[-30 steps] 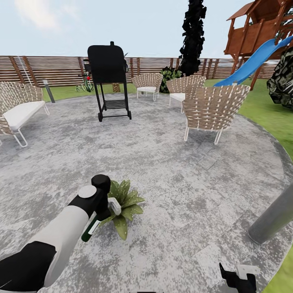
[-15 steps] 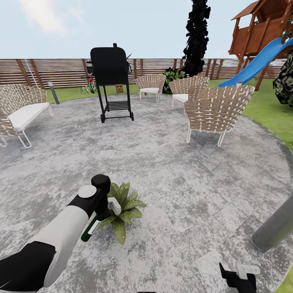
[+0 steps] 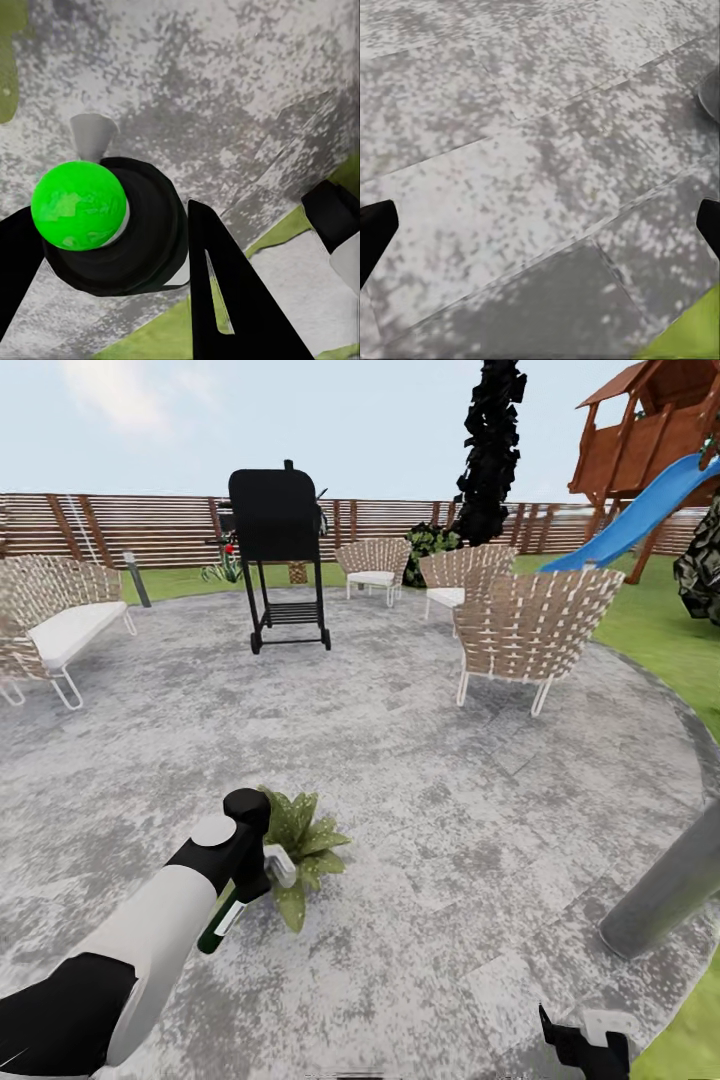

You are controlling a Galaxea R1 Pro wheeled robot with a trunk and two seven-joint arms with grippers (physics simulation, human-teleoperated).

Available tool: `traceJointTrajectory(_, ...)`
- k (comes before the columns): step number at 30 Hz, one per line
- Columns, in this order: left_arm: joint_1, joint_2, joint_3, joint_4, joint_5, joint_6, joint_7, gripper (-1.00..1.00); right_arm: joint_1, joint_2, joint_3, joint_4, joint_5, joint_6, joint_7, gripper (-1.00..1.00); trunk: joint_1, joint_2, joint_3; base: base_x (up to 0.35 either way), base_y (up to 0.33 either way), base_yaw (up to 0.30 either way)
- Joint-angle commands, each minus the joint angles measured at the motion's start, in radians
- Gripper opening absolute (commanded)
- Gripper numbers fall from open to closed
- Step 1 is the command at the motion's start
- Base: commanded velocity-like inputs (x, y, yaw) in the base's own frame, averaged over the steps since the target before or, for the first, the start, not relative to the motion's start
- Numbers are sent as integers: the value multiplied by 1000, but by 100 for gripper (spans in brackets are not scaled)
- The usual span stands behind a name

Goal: Pick up the pesticide atomizer in the garden and spray insectifuge to fully cover both potted plants in the garden.

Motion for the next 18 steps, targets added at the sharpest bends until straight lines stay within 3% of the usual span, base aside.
traceJointTrajectory(1,-1,0,-1,0,-9,10,-9,-100,0,0,-8,1,4,-3,5,100,-1,0,-1,-235,-29,229)
traceJointTrajectory(11,0,3,-1,1,-11,10,-9,-100,0,0,-8,1,4,-3,5,100,-1,0,-1,-23,-3,262)
traceJointTrajectory(18,2,5,-2,7,-8,11,-9,-100,0,0,-8,2,4,-3,5,100,-1,0,-1,0,0,27)
